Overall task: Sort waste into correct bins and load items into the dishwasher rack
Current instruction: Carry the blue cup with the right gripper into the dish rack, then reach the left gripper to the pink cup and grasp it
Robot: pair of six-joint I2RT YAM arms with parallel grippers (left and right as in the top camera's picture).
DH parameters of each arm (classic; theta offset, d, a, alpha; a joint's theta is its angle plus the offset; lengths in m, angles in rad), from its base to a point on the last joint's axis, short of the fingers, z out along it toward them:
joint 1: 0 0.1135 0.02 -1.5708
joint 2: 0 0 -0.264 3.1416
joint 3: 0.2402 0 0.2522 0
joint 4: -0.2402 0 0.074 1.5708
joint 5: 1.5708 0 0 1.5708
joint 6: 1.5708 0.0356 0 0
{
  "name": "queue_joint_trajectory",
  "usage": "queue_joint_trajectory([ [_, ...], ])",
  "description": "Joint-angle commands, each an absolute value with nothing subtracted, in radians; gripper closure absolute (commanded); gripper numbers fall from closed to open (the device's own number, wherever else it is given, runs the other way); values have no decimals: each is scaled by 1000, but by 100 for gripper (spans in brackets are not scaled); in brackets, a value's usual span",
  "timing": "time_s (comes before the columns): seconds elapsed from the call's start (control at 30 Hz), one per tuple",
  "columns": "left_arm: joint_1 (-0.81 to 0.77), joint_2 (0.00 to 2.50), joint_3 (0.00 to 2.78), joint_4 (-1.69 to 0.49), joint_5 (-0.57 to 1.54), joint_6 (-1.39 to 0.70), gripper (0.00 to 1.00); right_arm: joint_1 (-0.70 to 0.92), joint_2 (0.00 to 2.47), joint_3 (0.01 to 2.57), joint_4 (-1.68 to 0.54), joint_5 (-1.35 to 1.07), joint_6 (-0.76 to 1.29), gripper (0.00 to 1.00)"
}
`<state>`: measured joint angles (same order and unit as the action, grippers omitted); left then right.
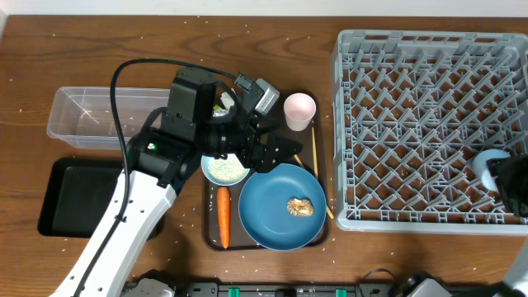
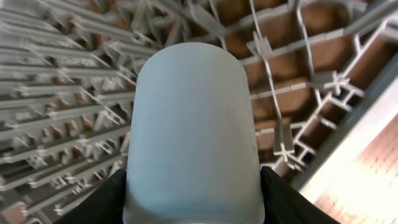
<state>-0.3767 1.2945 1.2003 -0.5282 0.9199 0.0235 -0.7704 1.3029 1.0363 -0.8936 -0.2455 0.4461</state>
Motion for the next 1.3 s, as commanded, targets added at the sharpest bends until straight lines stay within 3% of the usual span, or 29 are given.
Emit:
queue_joint_trajectory([
  [0.0, -376, 1282, 1208, -538, 899, 26, 15, -780, 1340, 1047, -912, -232, 466, 44],
  [0.07, -376, 1282, 1208, -539, 899, 26, 15, -780, 1355, 1047, -913, -228, 463, 28],
  [0.13, -376, 1282, 1208, -538, 888, 26, 15, -780, 1358, 1047, -907, -229, 463, 20],
  [0.33, -378, 1287, 1208, -538, 671, 26, 15, -778, 1326, 1069, -887, -454, 353, 18],
  [0.5, -397, 1335, 1208, -536, 397, 25, 15, -754, 1229, 1072, -897, -690, 249, 26],
  [0.73, -430, 1435, 1208, -505, 384, -4, 17, -640, 1176, 1063, -1005, -343, 295, 58],
  [0.9, -442, 1487, 1208, -435, 353, -4, 29, -590, 1196, 1044, -1016, -343, 294, 58],
  [1.07, -443, 1602, 1208, -308, 256, -6, 29, -581, 1196, 1044, -994, -468, 260, 50],
  [1.27, -443, 1760, 1208, -63, 252, -109, 29, -581, 1196, 1044, -1015, -472, 249, 48],
])
